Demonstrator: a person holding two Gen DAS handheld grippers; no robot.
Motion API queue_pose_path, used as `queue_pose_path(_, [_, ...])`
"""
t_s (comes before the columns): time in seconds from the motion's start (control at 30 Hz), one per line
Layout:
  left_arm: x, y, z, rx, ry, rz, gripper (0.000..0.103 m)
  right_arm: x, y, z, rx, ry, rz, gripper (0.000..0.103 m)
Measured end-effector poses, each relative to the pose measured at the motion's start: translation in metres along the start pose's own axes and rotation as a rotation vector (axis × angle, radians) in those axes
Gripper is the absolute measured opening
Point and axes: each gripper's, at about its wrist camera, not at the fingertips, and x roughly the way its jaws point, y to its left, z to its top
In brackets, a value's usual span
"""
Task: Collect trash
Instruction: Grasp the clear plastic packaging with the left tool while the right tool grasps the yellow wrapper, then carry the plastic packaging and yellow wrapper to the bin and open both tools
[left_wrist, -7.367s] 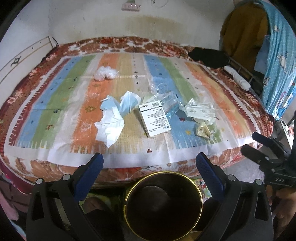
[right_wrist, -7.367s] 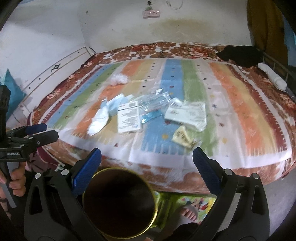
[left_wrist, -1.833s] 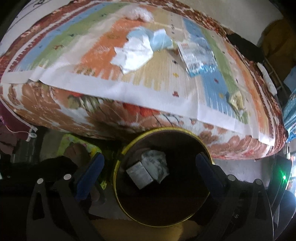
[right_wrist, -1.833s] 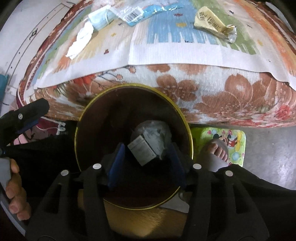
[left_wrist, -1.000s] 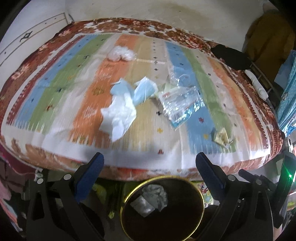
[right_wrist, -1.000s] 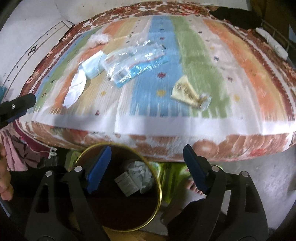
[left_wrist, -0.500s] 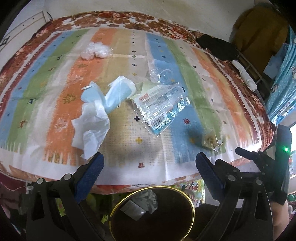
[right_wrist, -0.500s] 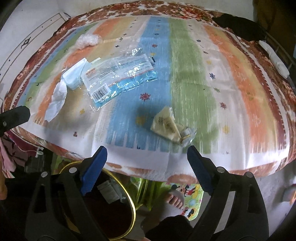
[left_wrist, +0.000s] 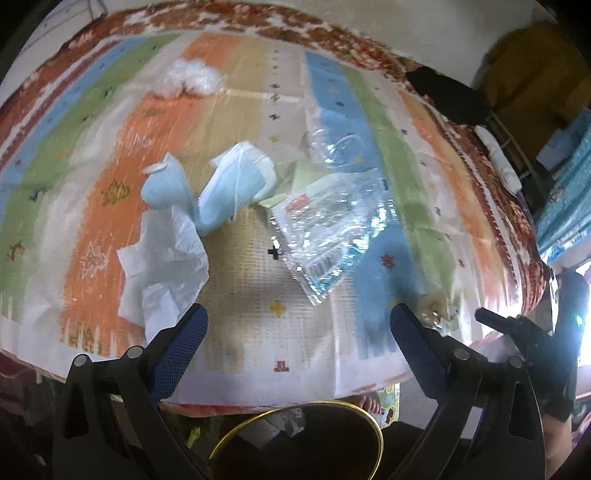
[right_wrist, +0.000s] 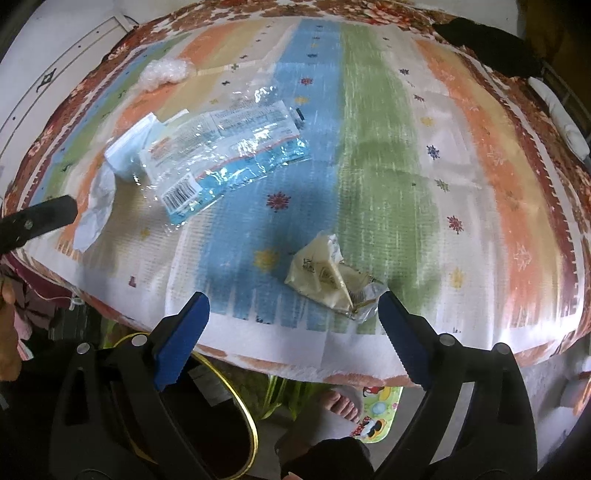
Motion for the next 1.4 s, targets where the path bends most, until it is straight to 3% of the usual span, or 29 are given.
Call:
queue_pose_path(0.2, [0.017,0.002,0.014,0.024,0.02,0.015,0.096,0.012,-0.003,0.007,-0.005,0.028,0.0,0.088])
queue_pose_path(0.5, [0.051,0.002,0.026,0.039,0.071,-0.021,0.094,0.034,-0.019,0.014,0.036,0.088,0.016,0.082])
queue_pose_path(0.63, [0.065,0.006,0.031,0.034,0.086,-0.019,0.089,0.04,-0.025,0.016,0.089,0.117,0.079,0.075])
queue_pose_path(0.7, [0.072,0.008,0.033,0.029,0.096,-0.017,0.086,0.043,-0.025,0.019,0.075,0.121,0.063,0.071])
queue_pose_path(0.83, [0.083,0.009,0.037,0.027,0.106,-0.054,0.078,0.05,-0.023,0.019,0.066,0.144,0.061,0.054])
queue_pose_path(0.9, [0.086,0.009,0.037,0.018,0.102,-0.089,0.073,0.051,-0.023,0.019,0.062,0.148,0.064,0.044])
queue_pose_path(1.0, [0.092,0.003,0.034,0.024,0.113,-0.104,0.046,0.053,-0.022,0.02,0.058,0.152,0.067,0.021])
queue_pose_path(1.07, [0.096,-0.003,0.032,0.046,0.125,-0.073,0.014,0.053,-0.021,0.02,0.057,0.157,0.08,0.012])
queue_pose_path(1.17, [0.092,-0.008,0.029,0.059,0.127,-0.071,0.003,0.049,-0.018,0.02,0.047,0.145,0.089,0.009])
queue_pose_path(1.4, [0.053,-0.011,0.033,0.044,0.048,-0.128,0.001,0.034,-0.008,0.023,0.026,0.098,0.127,0.008])
